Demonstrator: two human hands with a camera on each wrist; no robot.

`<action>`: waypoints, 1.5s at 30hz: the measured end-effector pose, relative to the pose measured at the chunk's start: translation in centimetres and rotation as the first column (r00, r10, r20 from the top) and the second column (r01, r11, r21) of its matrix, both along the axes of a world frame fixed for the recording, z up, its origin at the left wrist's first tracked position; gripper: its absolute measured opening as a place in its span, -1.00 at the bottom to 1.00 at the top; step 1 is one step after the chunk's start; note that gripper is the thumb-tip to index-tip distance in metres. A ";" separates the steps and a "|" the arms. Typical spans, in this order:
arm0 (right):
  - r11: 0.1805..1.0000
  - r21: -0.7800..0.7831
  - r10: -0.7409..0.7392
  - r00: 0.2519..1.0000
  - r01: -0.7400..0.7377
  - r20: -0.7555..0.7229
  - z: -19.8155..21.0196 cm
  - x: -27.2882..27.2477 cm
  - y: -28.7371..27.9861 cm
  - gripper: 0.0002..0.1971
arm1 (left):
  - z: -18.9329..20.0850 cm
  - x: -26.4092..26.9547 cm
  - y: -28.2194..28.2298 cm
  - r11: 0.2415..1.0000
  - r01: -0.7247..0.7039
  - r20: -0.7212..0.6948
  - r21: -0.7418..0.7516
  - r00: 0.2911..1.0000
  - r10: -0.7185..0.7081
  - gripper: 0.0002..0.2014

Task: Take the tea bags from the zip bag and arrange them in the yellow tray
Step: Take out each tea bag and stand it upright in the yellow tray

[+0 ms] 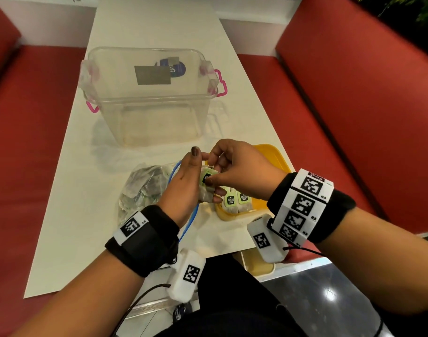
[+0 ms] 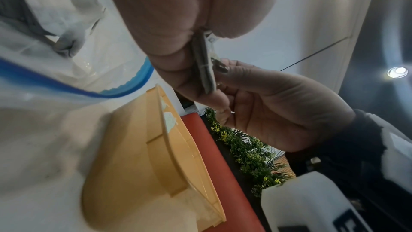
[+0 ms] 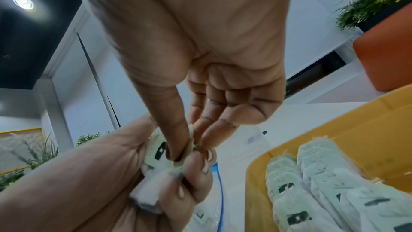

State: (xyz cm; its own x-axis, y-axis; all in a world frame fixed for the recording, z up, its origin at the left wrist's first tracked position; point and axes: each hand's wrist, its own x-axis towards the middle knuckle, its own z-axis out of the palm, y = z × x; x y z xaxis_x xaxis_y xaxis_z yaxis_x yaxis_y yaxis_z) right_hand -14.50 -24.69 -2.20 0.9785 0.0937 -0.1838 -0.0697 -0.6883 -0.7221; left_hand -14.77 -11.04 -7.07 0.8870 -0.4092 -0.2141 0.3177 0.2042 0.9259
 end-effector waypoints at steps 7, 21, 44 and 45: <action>0.996 -0.087 0.021 0.998 -0.017 0.052 1.2 0.7 -2.4 -0.95 | -1.1 0.5 0.7 0.989 0.068 0.052 0.132 0.996 -0.076 -0.84; 0.869 -0.423 0.192 0.963 -0.255 -0.187 -0.4 1.4 -5.8 -0.91 | -2.9 0.5 -0.3 0.856 -0.083 0.262 0.510 0.963 -0.062 -0.81; 0.615 -0.622 0.274 0.870 -0.486 -0.410 -5.1 0.9 -5.1 -0.73 | -4.3 0.5 -0.1 0.828 -0.070 0.213 0.557 0.975 -0.061 -0.77; 0.624 -0.626 0.258 0.879 -0.468 -0.401 -5.1 1.0 -5.2 -0.72 | -4.3 0.5 -0.1 0.825 -0.069 0.214 0.561 0.975 -0.064 -0.77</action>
